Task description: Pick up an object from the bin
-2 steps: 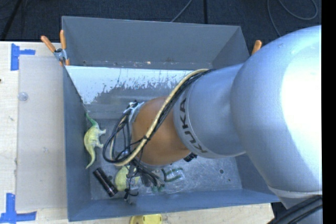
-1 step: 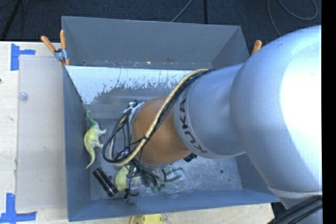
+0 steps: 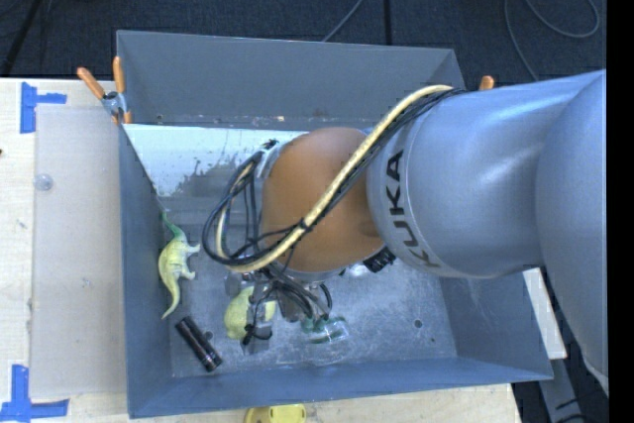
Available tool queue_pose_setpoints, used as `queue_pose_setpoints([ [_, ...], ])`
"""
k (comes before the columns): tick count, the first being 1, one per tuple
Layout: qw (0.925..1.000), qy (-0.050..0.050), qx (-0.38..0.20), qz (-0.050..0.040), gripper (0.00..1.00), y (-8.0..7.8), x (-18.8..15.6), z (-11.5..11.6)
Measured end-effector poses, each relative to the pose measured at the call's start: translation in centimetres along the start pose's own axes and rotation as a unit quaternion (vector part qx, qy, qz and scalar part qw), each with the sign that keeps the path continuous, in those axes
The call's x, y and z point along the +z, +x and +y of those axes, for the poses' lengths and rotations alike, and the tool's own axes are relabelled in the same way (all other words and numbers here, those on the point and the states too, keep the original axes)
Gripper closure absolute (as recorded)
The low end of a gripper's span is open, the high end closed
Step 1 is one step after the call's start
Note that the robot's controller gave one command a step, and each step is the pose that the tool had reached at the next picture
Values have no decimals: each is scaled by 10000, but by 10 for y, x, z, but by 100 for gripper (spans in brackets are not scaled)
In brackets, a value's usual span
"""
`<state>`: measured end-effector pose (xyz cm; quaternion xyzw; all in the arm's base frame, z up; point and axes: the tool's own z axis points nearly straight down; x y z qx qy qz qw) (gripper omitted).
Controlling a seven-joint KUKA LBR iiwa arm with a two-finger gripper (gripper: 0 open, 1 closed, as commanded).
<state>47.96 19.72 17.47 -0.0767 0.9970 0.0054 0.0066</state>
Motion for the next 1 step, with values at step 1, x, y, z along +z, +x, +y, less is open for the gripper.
queue_pose_setpoints([
  [1,10000,0,3,1,100,0,0,0],
])
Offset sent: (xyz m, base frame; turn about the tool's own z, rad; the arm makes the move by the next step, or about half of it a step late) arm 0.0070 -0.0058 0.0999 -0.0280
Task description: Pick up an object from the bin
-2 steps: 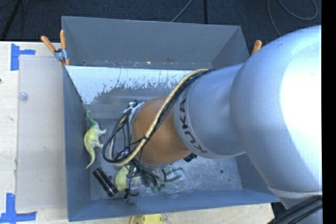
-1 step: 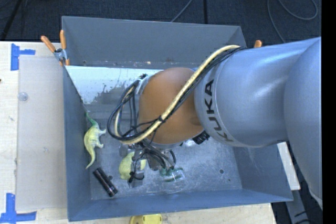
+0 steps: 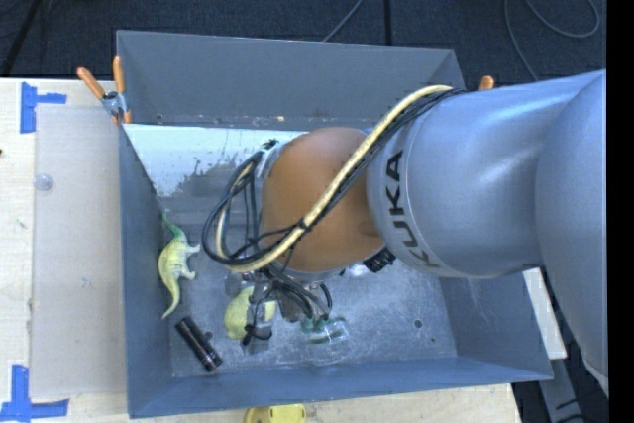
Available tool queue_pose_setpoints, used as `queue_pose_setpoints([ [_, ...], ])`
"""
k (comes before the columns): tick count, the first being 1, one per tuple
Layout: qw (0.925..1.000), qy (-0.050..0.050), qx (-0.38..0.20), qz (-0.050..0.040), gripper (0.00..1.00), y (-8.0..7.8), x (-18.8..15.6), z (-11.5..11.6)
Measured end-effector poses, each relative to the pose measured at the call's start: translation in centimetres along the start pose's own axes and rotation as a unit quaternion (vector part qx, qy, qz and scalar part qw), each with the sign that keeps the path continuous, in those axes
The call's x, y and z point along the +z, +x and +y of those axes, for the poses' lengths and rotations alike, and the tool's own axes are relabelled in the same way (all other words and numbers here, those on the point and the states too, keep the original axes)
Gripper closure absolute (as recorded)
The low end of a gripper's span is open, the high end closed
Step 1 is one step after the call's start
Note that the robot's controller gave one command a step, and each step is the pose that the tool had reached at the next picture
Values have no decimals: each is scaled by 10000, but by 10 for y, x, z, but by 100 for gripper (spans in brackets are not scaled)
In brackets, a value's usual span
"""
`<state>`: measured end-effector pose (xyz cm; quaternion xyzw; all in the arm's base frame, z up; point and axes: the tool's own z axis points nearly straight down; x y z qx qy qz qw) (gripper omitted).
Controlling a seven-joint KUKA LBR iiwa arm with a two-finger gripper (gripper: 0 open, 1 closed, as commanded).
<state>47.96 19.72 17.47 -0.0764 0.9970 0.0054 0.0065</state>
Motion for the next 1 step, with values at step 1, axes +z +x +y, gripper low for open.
queue_pose_setpoints([
  [1,9999,-1,-125,-1,100,-8,-99,-6],
])
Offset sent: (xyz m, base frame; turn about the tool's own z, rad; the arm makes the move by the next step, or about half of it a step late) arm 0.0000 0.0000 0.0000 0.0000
